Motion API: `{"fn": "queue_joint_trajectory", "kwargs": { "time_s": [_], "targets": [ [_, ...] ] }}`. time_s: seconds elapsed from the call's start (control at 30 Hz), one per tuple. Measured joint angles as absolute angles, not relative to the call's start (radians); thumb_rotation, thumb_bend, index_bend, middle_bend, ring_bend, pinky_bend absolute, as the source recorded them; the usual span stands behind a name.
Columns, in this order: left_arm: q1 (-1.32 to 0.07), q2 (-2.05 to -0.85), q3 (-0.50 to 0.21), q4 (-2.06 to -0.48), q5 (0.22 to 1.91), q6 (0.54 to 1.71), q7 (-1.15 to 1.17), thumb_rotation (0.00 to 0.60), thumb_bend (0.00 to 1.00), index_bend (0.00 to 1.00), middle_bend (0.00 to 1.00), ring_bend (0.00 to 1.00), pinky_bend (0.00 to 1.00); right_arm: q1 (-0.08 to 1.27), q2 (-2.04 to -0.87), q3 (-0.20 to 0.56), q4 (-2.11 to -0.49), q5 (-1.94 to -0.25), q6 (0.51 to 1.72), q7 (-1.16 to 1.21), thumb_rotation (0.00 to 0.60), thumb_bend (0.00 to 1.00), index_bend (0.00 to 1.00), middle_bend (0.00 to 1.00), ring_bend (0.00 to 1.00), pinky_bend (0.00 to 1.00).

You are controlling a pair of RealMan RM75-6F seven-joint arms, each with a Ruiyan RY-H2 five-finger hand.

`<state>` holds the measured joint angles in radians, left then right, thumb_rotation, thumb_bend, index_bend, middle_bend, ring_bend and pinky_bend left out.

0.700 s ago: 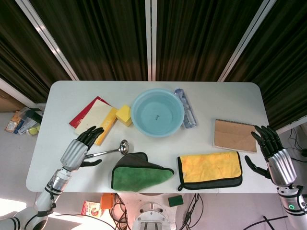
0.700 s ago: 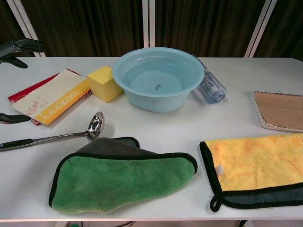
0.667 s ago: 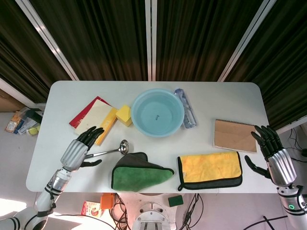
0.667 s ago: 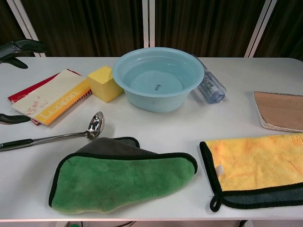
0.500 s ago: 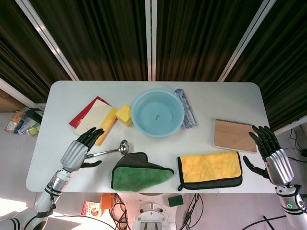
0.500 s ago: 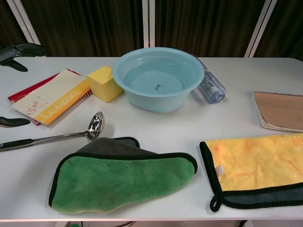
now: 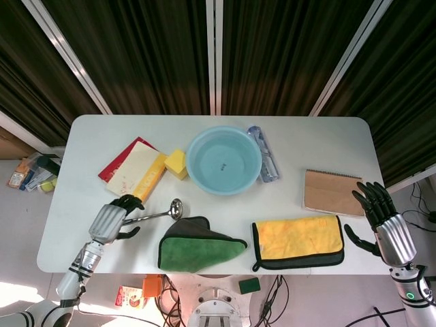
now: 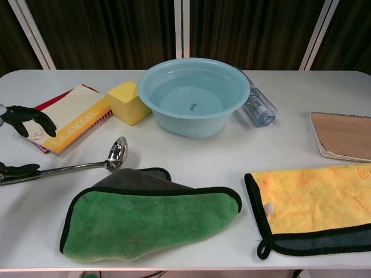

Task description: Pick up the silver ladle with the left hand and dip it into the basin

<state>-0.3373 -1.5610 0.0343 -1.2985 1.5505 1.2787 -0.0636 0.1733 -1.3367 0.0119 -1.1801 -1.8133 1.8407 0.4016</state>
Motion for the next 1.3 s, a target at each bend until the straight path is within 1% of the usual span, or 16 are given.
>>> {"fn": "queue_joint_trajectory", "kwargs": {
  "time_s": [0.13, 0.23, 0.4, 0.57, 0.77, 0.83, 1.07, 1.3],
  "targets": [
    [-0.333, -1.612, 0.038, -1.24, 1.536, 1.264, -0.043, 0.6, 0.22, 0.43, 0.31, 0.2, 0.36, 0.172, -1.337, 0.013, -1.18, -1.814, 1.844, 0.396, 0.6, 0.34, 0.0, 0.0, 0.0, 0.0],
    [-0.331, -1.653, 0.037, -1.196, 1.52, 1.245, -0.014, 0.6, 0.22, 0.45, 0.31, 0.2, 0.36, 0.171, -1.337, 0.014, -1.183, -1.811, 1.845, 0.395, 0.6, 0.34, 0.0, 0.0, 0.0, 0.0],
    [-0.332, -1.705, 0.027, -1.143, 1.49, 1.208, 0.017, 0.6, 0.24, 0.46, 0.31, 0.19, 0.35, 0.17, -1.335, 0.017, -1.181, -1.803, 1.843, 0.399, 0.6, 0.34, 0.0, 0.0, 0.0, 0.0],
    [-0.338, -1.736, 0.006, -1.103, 1.475, 1.202, 0.033, 0.6, 0.26, 0.46, 0.31, 0.2, 0.35, 0.169, -1.333, 0.019, -1.177, -1.798, 1.845, 0.408, 0.6, 0.34, 0.0, 0.0, 0.0, 0.0],
    [-0.342, -1.744, -0.011, -1.092, 1.454, 1.192, 0.051, 0.598, 0.3, 0.47, 0.32, 0.2, 0.35, 0.169, -1.331, 0.022, -1.172, -1.794, 1.845, 0.416, 0.6, 0.33, 0.0, 0.0, 0.0, 0.0],
    [-0.345, -1.743, -0.012, -1.094, 1.447, 1.178, 0.061, 0.585, 0.32, 0.47, 0.32, 0.2, 0.35, 0.169, -1.332, 0.023, -1.17, -1.792, 1.845, 0.419, 0.6, 0.33, 0.0, 0.0, 0.0, 0.0],
    [-0.351, -1.75, -0.013, -1.084, 1.437, 1.161, 0.107, 0.558, 0.32, 0.47, 0.31, 0.2, 0.34, 0.169, -1.336, 0.029, -1.166, -1.785, 1.846, 0.422, 0.6, 0.33, 0.0, 0.0, 0.0, 0.0],
    [-0.352, -1.77, -0.021, -1.051, 1.432, 1.17, 0.134, 0.562, 0.33, 0.48, 0.31, 0.2, 0.34, 0.17, -1.335, 0.029, -1.167, -1.782, 1.839, 0.422, 0.6, 0.34, 0.0, 0.0, 0.0, 0.0]
  ]
}}
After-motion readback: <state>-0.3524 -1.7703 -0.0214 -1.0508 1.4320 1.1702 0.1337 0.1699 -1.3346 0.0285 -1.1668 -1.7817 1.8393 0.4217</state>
